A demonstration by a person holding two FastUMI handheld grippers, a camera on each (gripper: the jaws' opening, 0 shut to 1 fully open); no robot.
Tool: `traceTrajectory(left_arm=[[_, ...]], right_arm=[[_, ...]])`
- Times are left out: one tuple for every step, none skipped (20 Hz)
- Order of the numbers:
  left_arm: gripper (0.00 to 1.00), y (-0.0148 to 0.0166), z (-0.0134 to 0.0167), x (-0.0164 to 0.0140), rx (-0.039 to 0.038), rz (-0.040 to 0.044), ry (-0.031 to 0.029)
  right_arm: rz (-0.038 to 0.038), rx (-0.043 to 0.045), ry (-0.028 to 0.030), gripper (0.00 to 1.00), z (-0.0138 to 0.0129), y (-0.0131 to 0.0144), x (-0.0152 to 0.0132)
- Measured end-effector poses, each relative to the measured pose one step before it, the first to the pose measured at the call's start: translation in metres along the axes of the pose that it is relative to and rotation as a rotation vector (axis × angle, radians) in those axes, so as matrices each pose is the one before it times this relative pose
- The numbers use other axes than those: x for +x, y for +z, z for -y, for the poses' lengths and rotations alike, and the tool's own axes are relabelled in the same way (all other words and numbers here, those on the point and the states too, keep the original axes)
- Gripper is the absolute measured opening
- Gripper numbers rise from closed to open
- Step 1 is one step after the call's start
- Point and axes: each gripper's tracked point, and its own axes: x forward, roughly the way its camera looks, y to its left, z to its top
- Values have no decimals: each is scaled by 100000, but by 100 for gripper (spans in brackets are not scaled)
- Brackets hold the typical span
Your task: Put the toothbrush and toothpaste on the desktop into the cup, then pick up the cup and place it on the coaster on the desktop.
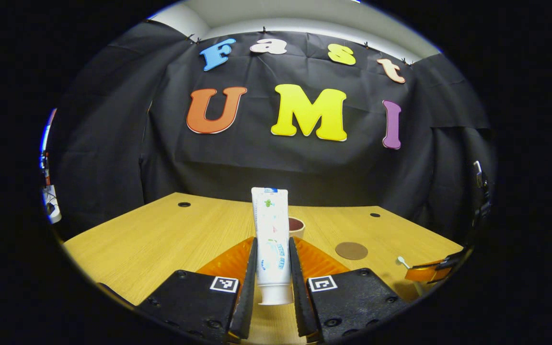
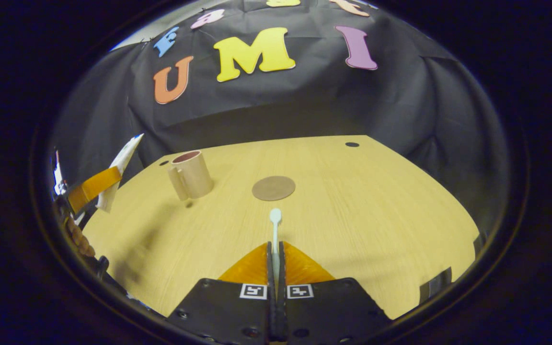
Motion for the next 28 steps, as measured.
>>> traceTrajectory(left_arm=[[39,1047,-90,1163,-191,1715,259],[39,888,-159,1080,190,982,547],[39,667,-105,1106,94,235,265],[39,710,110,1031,-635,1126,-774],[39,553,325,982,-687,366,-1081],[38,276,231,903,-515,185,-848],[38,270,266,759,-366,543,-1011],[39,263,452,618,-166,1087,-1617],[39,271,385,747,24,1644,-1657],[40,214,352,794,115,1773,-1512],[40,98,376,888,256,1070,-1304],[45,-434,197,694,295,-239,-595],[39,-535,-43,668,-238,-1085,-25],[39,-636,-1,780,-716,-1101,-433],[40,-464,-87,756,-591,-666,-251],[40,-473,-92,499,-617,-695,136],[40,-455,0,557,-776,-771,-102],[41,-372,105,365,-237,-810,-512],[41,-327,10,319,-151,-442,196],[40,-218,-228,202,-434,-76,257],[40,-179,-18,192,-408,-298,218],[41,-136,23,170,-7,-320,536],[49,-307,3,87,641,-794,-118],[43,-135,104,178,345,-633,-191],[43,-248,34,125,88,-578,-201],[44,-202,-118,31,-310,-448,274],[44,-26,-57,10,-456,-180,4],[44,204,-318,70,-161,953,601]], right_arm=[[587,-688,-298,0,188,81,-65],[933,-609,-552,1,345,252,-123],[919,-494,-571,0,293,127,-129],[1063,-281,-480,0,336,213,-115],[1372,-151,-253,0,254,248,-139],[1631,25,-117,0,282,361,-189],[1441,-39,-241,0,362,240,-90],[989,13,678,0,146,180,-111],[544,270,179,0,216,25,-33],[478,475,56,1,282,49,-13],[739,589,784,1,-1,116,-91],[679,201,-511,0,259,147,11],[1307,-89,51,1,194,58,-168],[1711,-245,251,0,57,195,-228],[1405,-464,-434,0,209,60,-197],[901,-793,42,1,18,34,-110],[545,-828,231,0,-102,90,12],[183,-765,166,0,-1,-16,30],[107,-514,160,0,53,-155,-119],[147,-157,341,0,3,27,-35],[-93,109,81,1,-9,-2,170],[199,284,239,0,-12,160,79],[10,-103,34,0,-12,-51,87],[100,-313,76,0,-79,1,-40],[-61,-299,183,0,-99,-71,102],[-382,-196,31,0,-45,-165,41],[-404,-235,183,0,-51,-221,75],[-382,-227,79,0,-143,-41,-4]])
